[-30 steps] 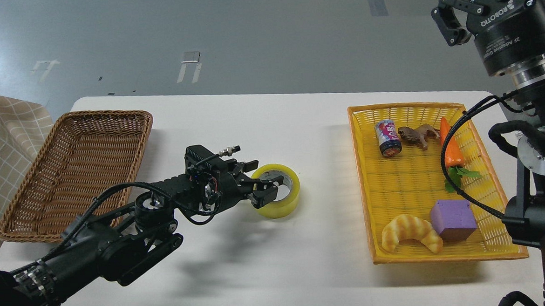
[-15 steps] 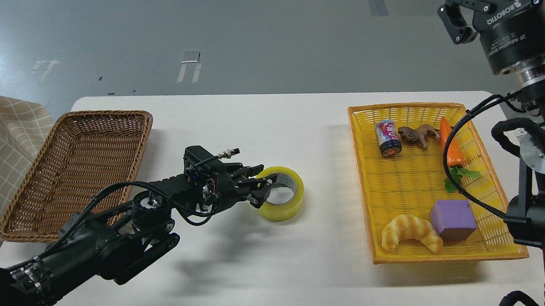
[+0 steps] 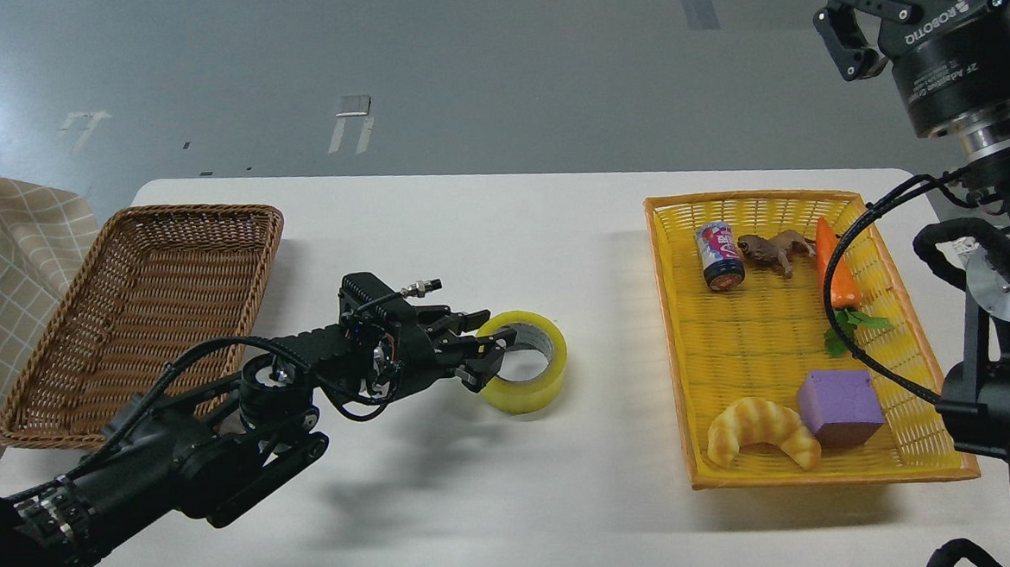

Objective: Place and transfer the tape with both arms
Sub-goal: 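Grasp the edge of the tape roll with the left gripper, then lift the tape with the left gripper and move it over the wicker basket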

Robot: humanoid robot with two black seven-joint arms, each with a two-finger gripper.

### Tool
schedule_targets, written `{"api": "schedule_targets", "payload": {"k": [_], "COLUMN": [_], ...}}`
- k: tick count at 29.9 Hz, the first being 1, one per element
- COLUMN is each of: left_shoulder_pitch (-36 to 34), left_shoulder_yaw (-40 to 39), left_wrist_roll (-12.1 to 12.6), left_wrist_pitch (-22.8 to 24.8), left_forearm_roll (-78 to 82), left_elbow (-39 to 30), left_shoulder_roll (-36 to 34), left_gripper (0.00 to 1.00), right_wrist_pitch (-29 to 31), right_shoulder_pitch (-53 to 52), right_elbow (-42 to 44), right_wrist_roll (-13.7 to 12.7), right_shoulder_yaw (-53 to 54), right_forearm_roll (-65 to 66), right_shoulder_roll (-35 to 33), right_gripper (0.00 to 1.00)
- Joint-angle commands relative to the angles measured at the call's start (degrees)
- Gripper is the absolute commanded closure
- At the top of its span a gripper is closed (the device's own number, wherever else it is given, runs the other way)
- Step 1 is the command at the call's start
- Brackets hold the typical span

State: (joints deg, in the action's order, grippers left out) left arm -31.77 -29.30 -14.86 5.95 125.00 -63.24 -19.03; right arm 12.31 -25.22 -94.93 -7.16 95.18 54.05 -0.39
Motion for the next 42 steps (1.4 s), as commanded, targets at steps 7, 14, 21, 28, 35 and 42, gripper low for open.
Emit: {"api": "schedule_targets", "payload": {"k": [7,14,21,28,35,42], "left_shoulder_pitch": [-0.48,-0.92,-1.71,-1.71,-2.77,-10.22], "left_shoulder_yaw": [0.03,2.48,4.25,3.99,3.63,3.37], "left_wrist_roll": [-0.16,-0.16,-0.16,0.36,0.45,0.45], "left_wrist_pitch": [-0.67,-1.64,-2.78,-2.78,-3.05,-4.19], "left_forearm_roll": [0.00,0.00,0.00,0.00,0.00,0.00], "left_elbow": [1.10,1.71,2.07,3.29,2.95,3.47], "left_shoulder_roll": [0.13,-0.48,-0.84,-0.66,-0.48,-1.80], "left_gripper": [0.54,0.55,0.66,0.90,0.90,0.90], "right_wrist_pitch": [0.00,0.00,0.00,-1.14,-1.32,-1.32], "right_shoulder_pitch": [0.00,0.00,0.00,-0.09,-0.09,-0.35], "right_elbow": [0.09,0.00,0.00,0.09,0.27,0.44], "right_wrist_roll": [-0.05,-0.05,-0.13,-0.13,-0.13,-0.13], "right_shoulder_yaw": [0.71,0.71,0.80,0.71,0.71,0.71], "right_forearm_roll": [0.00,0.00,0.00,0.00,0.00,0.09], "right_shoulder_roll": [-0.05,-0.05,-0.05,-0.05,0.04,-0.05], "right_gripper": [0.00,0.00,0.00,0.00,0.00,0.00]}}
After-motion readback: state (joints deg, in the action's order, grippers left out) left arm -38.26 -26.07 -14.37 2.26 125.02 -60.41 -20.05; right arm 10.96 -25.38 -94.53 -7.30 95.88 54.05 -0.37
